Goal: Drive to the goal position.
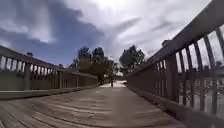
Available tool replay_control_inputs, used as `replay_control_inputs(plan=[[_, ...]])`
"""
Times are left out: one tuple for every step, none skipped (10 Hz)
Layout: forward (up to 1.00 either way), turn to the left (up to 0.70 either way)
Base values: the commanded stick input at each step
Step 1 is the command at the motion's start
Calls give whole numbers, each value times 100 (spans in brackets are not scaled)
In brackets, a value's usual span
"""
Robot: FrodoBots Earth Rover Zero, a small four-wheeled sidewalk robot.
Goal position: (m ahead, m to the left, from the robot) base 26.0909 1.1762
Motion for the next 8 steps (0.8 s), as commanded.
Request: replay_control_inputs(plan=[[85,0],[85,0],[85,0],[85,0],[85,0],[85,0],[85,0],[85,0]])
